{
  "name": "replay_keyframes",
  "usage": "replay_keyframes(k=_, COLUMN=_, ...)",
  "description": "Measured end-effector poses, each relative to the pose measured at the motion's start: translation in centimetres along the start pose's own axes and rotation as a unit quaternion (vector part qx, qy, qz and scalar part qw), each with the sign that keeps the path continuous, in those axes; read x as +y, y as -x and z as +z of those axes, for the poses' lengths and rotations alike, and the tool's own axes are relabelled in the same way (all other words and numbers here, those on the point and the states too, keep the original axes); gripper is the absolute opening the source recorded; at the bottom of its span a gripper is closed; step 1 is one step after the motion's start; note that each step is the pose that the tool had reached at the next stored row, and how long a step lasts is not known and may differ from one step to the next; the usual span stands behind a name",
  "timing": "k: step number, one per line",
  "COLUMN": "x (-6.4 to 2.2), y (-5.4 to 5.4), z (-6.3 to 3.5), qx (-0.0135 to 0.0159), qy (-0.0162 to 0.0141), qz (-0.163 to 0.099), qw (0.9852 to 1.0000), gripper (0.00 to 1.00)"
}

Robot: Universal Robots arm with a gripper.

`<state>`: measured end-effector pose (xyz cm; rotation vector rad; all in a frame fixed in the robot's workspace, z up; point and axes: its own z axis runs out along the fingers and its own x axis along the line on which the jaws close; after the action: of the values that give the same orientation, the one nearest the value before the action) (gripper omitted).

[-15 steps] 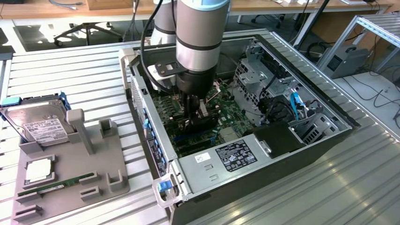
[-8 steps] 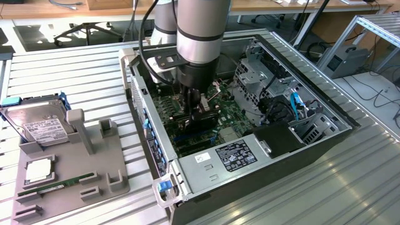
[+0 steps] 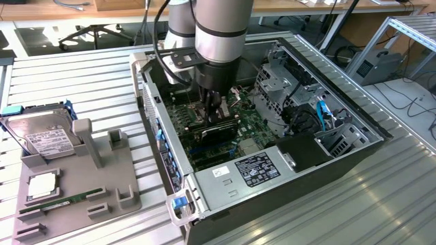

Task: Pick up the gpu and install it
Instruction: 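Insert the gpu into the slot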

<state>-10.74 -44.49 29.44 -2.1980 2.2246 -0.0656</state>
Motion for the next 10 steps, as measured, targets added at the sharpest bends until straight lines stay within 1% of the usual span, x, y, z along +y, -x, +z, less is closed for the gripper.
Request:
replay_keyframes(k=2, x=-0.92, y=0.0, z=0.05, qx=0.0000, qy=0.0059, qz=0.000, qw=1.0000, gripper=0.14)
replay_keyframes(k=3, x=-1.36, y=0.0, z=0.08, qx=0.0000, qy=0.0088, qz=-0.001, qw=1.0000, gripper=0.11)
replay_keyframes(k=4, x=-1.79, y=0.0, z=0.10, qx=0.0001, qy=0.0116, qz=-0.001, qw=0.9999, gripper=0.11)
replay_keyframes(k=5, x=-2.30, y=0.0, z=0.13, qx=0.0001, qy=0.0148, qz=-0.001, qw=0.9999, gripper=0.11)
replay_keyframes(k=6, x=-2.96, y=0.0, z=0.16, qx=0.0002, qy=0.0187, qz=-0.001, qw=0.9998, gripper=0.11)
replay_keyframes(k=7, x=-3.25, y=0.0, z=0.17, qx=0.0002, qy=0.0201, qz=-0.001, qw=0.9998, gripper=0.11)
replay_keyframes(k=8, x=-3.43, y=0.0, z=0.18, qx=0.0002, qy=0.0208, qz=-0.001, qw=0.9998, gripper=0.11)
replay_keyframes(k=10, x=-3.51, y=0.0, z=0.19, qx=0.0001, qy=0.0213, qz=-0.001, qw=0.9998, gripper=0.11)
